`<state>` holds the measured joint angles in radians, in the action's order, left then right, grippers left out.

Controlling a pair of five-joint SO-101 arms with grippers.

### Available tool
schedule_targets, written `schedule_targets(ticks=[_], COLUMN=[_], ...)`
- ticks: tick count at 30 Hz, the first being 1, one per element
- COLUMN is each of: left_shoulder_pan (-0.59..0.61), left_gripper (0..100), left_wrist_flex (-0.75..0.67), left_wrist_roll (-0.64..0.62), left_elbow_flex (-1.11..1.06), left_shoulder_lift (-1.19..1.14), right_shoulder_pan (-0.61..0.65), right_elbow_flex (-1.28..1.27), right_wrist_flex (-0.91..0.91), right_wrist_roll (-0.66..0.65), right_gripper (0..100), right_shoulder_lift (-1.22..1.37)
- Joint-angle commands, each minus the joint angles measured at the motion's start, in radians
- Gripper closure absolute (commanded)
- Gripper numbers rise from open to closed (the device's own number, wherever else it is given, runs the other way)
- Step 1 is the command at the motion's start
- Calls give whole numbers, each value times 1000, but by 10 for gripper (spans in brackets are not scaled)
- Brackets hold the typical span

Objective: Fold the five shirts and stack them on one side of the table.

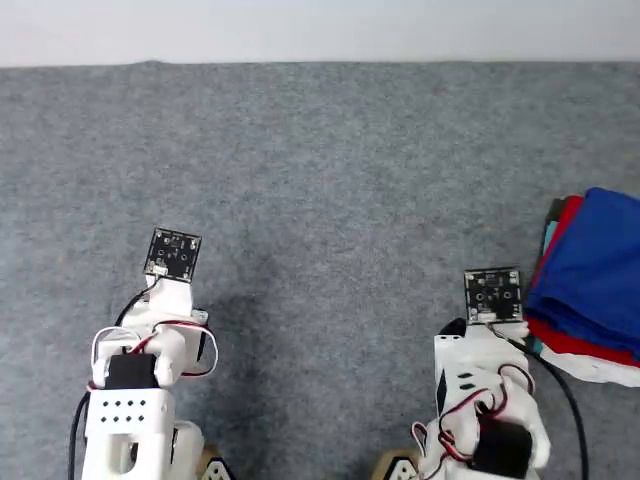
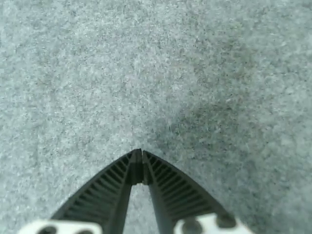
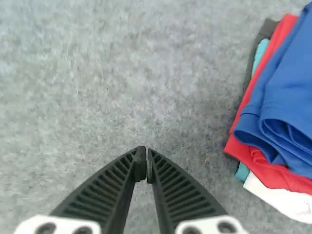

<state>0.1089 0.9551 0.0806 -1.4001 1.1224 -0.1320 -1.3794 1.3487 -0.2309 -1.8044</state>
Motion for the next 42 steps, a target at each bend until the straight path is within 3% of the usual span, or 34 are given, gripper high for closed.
schedule_targets(ticks=[1,17,42], left_shoulder_pan=[-8,80,81], left_gripper=[995,995,995], left_wrist_flex=[-55,-69,-61], left_wrist_roll=[0,-6,-5], left_elbow_flex=[-16,-130,-130], left_shoulder_lift=[8,9,9], right_shoulder_pan=[4,7,2], right_elbow_flex=[-61,-301,-305], right_wrist_flex=[-70,-94,-42], right_wrist_roll=[-23,-15,-15], right_gripper=[988,988,988], right_shoulder_lift=[-8,-8,-8])
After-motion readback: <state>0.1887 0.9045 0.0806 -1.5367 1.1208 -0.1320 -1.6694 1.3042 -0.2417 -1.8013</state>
